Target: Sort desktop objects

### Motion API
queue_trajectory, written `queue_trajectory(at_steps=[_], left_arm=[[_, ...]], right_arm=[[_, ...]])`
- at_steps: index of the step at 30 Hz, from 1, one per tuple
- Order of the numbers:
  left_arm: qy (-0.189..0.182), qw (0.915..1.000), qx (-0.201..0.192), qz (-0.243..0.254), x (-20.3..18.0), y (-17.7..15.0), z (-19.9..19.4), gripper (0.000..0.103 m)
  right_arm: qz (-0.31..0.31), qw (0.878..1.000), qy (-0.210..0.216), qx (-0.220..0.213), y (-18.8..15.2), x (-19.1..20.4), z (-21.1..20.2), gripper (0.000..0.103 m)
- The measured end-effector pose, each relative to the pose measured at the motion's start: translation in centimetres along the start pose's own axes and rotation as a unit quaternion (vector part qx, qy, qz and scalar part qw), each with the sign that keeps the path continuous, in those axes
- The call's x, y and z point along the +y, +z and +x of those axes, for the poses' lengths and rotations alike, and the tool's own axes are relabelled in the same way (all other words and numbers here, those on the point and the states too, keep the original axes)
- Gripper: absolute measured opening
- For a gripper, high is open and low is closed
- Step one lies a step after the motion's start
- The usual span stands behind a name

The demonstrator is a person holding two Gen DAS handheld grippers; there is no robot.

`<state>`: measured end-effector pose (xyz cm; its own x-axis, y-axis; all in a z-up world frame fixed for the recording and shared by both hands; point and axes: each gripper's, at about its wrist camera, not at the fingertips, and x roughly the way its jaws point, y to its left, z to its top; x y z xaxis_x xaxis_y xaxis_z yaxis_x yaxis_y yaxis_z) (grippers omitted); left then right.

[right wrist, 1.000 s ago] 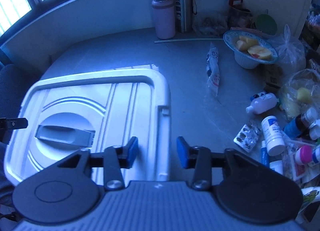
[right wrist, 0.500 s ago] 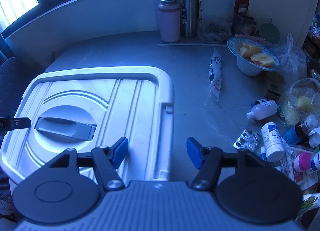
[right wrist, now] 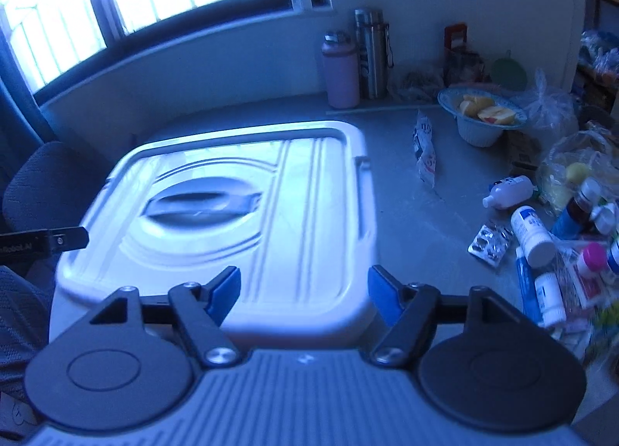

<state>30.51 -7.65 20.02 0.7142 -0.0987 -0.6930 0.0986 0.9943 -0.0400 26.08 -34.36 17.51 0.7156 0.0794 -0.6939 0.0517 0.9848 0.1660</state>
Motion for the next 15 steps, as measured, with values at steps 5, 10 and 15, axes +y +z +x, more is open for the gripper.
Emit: queue_trajectory(at_steps=[5, 10, 15], left_arm=[[0.006, 0.9996, -0.022, 0.019, 0.5, -5.4, -3.7, 0.095], [0.028, 0.9983, -0.033, 0.038, 0.6, -10.7, -5.2, 0.095], [0.035, 0.9981, -0.035, 0.036, 1.1, -15.7, -5.6, 0.095]], right_arm=[[-0.03, 0.999, -0.018, -0.031, -5.2, 2.4, -2.5, 0.084], [-0.029, 0.999, -0.021, -0.041, -9.9, 3.2, -3.3, 0.085], [-0.032, 0.998, -0.019, -0.054, -13.3, 3.9, -2.7, 0.085]])
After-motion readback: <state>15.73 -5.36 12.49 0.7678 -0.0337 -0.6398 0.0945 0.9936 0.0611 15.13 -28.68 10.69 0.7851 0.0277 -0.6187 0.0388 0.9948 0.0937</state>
